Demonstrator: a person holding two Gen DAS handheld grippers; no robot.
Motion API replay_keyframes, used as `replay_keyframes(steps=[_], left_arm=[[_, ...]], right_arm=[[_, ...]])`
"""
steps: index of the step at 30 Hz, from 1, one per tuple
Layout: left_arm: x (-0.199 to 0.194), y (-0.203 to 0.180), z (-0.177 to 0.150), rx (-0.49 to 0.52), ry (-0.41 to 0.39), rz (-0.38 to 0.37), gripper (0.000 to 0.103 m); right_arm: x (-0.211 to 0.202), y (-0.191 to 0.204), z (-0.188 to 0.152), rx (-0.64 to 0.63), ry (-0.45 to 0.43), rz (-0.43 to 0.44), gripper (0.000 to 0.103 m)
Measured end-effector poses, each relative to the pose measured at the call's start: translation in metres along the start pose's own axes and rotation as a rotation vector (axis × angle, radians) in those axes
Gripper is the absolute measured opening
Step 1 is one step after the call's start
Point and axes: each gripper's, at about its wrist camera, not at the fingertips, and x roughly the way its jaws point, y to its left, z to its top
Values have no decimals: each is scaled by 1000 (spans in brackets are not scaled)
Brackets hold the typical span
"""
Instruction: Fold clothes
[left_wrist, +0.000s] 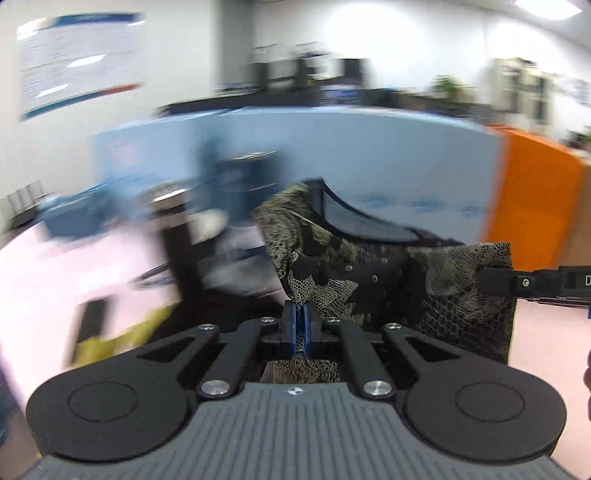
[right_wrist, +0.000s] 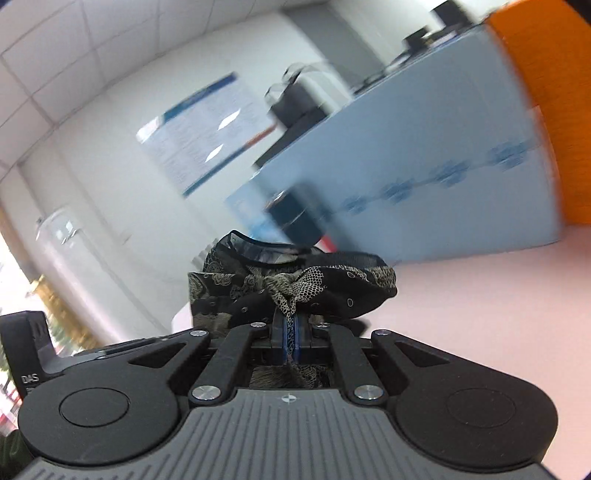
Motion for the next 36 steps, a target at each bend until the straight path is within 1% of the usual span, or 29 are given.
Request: replay_keyframes(steps=[1, 2, 3, 4, 5, 6, 7, 8, 9, 10, 11, 13, 17, 19, 20, 22, 25, 29, 36], left_arm=[[11, 15, -8, -14, 68, 79, 7], [26, 26, -18, -19, 163, 181, 11], [38, 35, -27, -23, 251, 273, 11], [48, 43, -37, -27, 328, 350, 11], [52, 50, -45, -42, 383, 395, 11], [48, 56, -50, -74, 402, 391, 14], [42, 60, -54, -101, 408, 385, 19], [34, 61, -57, -120, 397, 377, 40], [26, 62, -60, -136, 383, 374, 68], [19, 60, -63, -146, 366, 374, 79], [12, 56, -66, -156, 352, 370, 82], [2, 50, -73, -176, 331, 361, 82], [-7, 31, -90, -219, 366, 339, 82], [-10, 21, -96, -226, 372, 328, 82], [-11, 17, -98, -222, 369, 323, 82], [-13, 8, -100, -214, 364, 314, 83], [-17, -5, -104, -202, 357, 300, 83], [-22, -22, -109, -186, 347, 281, 83], [-28, -47, -115, -161, 336, 253, 84]], right_arm=[[26, 1, -4, 2, 48, 5, 4], [54, 0, -10, -10, 120, -53, 4], [83, 0, -18, -30, 204, -141, 12], [102, 0, -25, -46, 267, -242, 23], [117, 1, -31, -60, 318, -351, 23], [131, 3, -38, -74, 369, -461, 23], [134, 8, -42, -79, 371, -492, 36], [129, 15, -44, -78, 344, -481, 67], [121, 24, -49, -93, 306, -482, 80], [111, 35, -54, -117, 261, -492, 88], [101, 45, -62, -141, 229, -486, 88], [86, 62, -80, -179, 220, -469, 88], [64, 87, -117, -230, 272, -444, 88], [44, 94, -133, -241, 276, -445, 90], [35, 97, -138, -238, 269, -448, 95], [20, 96, -145, -217, 271, -465, 98], [6, 91, -154, -191, 282, -501, 98], [-5, 92, -164, -211, 294, -550, 98], [-13, 98, -175, -266, 317, -560, 98]])
